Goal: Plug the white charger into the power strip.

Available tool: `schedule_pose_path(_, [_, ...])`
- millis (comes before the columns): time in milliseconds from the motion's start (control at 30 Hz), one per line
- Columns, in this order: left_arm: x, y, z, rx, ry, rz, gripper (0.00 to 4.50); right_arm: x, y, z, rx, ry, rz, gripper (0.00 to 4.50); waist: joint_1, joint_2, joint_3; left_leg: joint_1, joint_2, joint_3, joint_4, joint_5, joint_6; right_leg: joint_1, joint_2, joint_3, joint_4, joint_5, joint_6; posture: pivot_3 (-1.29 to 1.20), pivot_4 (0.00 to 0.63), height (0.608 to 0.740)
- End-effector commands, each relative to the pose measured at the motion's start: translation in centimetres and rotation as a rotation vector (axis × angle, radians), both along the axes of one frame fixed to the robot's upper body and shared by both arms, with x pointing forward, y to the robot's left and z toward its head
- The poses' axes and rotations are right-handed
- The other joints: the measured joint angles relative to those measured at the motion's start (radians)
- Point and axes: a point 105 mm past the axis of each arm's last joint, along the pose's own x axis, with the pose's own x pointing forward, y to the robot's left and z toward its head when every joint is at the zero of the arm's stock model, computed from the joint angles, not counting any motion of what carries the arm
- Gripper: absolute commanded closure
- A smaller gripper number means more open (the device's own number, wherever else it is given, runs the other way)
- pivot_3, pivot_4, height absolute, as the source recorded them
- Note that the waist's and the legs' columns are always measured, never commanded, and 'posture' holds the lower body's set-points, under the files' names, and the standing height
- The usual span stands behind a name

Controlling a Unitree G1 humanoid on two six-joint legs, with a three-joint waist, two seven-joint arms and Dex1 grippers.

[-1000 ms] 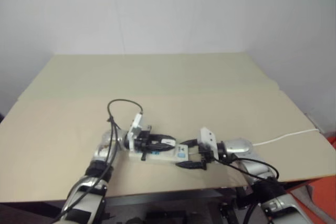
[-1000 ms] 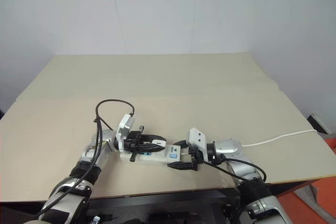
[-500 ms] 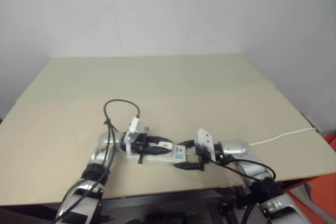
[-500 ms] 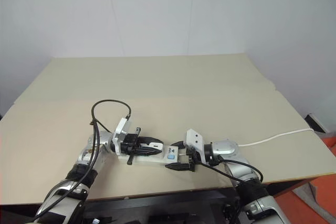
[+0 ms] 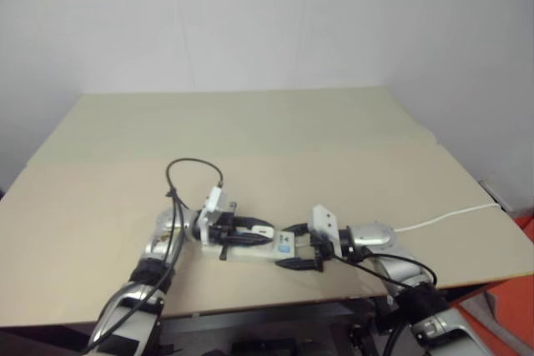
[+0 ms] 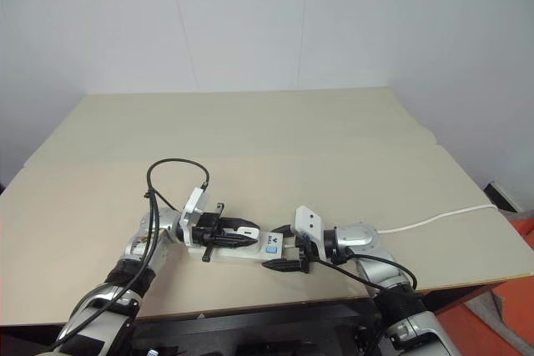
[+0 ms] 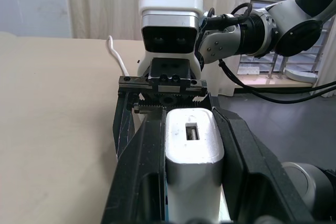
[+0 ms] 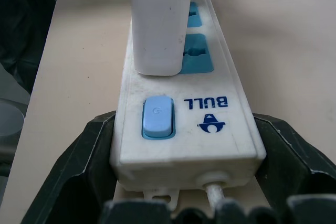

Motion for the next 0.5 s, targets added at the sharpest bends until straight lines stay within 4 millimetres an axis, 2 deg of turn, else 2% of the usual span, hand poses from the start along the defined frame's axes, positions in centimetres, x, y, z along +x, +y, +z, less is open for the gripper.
schedule_pose_path(33, [0.1,2.4,-2.3,0.045,0.113,0.101,2.55,0.1,-0.7,-0.5,-0.019,0.024,-0.022,1.07,-0.001,0.001,0.0,0.0,0.0,0.0,0.0,0.0,0.0,0.0,0.0,0.0,0.0,0.0,0.0,0.0,0.15,0.74])
schedule_pose_path(300, [0.2,2.6,-1.4,0.009,0.107,0.093,0.02,0.1,-0.7,-0.6,-0.022,0.024,-0.021,1.07,0.008,0.002,-0.001,-0.002,0.0,0.001,-0.001,0.0,0.0,-0.002,0.0,0.001,-0.002,0.0,0.0,0.0,0.15,0.74])
schedule_pose_path(500, [-0.1,2.8,-0.5,0.006,0.088,0.071,0.02,0.2,-0.6,-0.5,-0.022,0.021,-0.02,1.07,0.007,0.002,-0.001,-0.002,0.0,0.001,-0.002,0.0,0.0,-0.003,0.0,0.001,-0.002,0.0,0.0,0.0,0.15,0.74])
